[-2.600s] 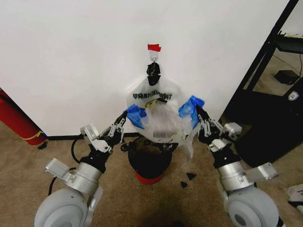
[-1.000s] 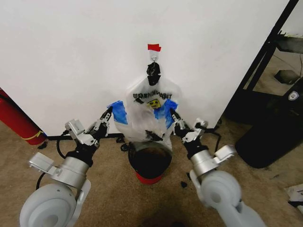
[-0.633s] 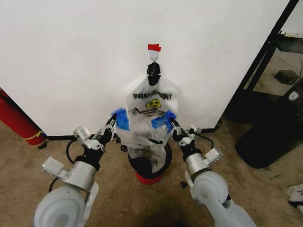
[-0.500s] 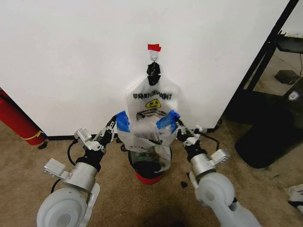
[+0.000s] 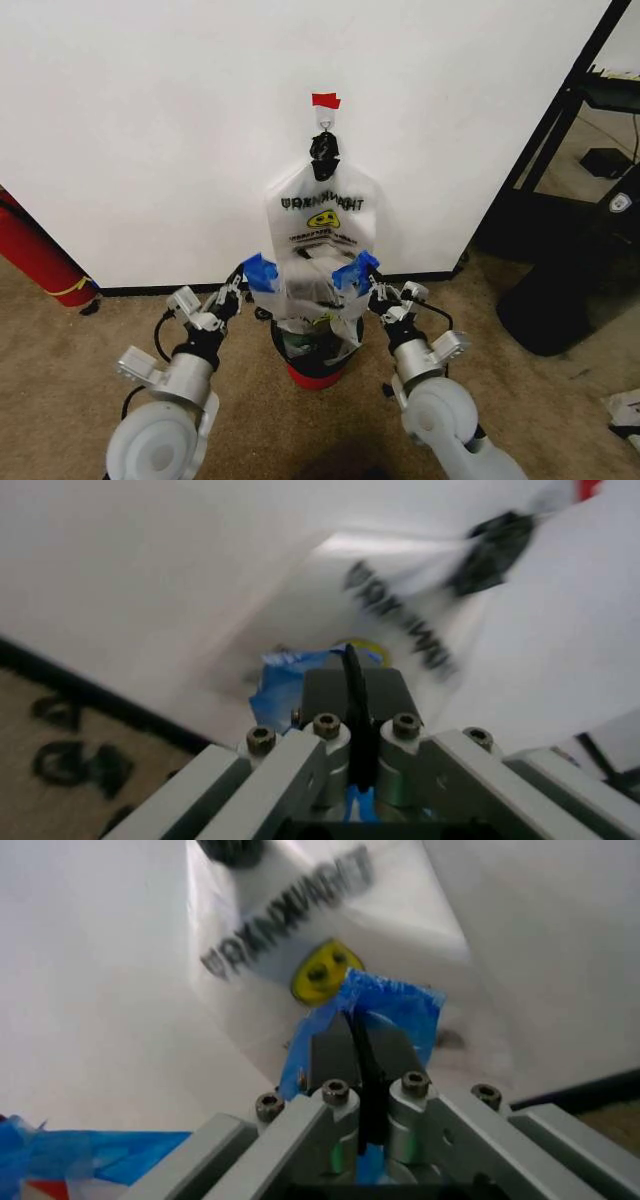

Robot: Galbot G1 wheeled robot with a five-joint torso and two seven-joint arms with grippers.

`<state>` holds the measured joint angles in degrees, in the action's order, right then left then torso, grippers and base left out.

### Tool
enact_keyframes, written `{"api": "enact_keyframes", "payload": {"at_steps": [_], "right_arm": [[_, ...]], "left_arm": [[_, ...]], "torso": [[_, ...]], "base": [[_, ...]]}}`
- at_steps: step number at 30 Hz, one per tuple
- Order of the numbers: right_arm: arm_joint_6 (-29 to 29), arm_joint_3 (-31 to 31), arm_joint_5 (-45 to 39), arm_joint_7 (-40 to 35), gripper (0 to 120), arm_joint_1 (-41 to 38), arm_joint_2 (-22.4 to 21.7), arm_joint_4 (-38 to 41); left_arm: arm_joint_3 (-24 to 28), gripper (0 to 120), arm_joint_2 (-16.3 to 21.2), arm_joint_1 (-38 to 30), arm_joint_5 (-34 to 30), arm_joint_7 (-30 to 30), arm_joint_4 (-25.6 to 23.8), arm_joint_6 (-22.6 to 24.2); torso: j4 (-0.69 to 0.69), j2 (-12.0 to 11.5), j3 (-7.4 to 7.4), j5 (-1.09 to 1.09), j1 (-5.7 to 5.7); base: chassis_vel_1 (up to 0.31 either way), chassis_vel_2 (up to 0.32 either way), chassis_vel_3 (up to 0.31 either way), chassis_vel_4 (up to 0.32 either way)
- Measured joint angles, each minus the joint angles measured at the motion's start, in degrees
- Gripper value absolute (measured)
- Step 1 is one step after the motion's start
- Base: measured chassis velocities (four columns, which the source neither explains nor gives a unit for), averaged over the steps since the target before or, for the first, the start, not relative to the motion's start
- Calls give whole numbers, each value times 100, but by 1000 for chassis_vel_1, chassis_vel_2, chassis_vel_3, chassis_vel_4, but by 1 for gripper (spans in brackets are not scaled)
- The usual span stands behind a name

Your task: Pick up the garbage bag from the wall and place it over the trash bin.

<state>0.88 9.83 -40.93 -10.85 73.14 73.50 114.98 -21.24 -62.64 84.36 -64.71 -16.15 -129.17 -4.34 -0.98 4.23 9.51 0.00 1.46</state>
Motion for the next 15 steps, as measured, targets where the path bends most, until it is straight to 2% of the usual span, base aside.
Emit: {"api": "enact_keyframes", "payload": {"at_steps": [7,15], "right_arm": [[-265,5,288,-405,0,440,-124,170],[-801,90,403,-755,0,1018,-263,598]], "left_arm": [[145,0,-29,373,230,-258,48,106],[136,0,239,908,461,-560,-211,544]], "torso": [[-1,0,0,-1,0],[-1,2,-1,1,0]], "base": [[0,0,0,0],[0,0,0,0]]}}
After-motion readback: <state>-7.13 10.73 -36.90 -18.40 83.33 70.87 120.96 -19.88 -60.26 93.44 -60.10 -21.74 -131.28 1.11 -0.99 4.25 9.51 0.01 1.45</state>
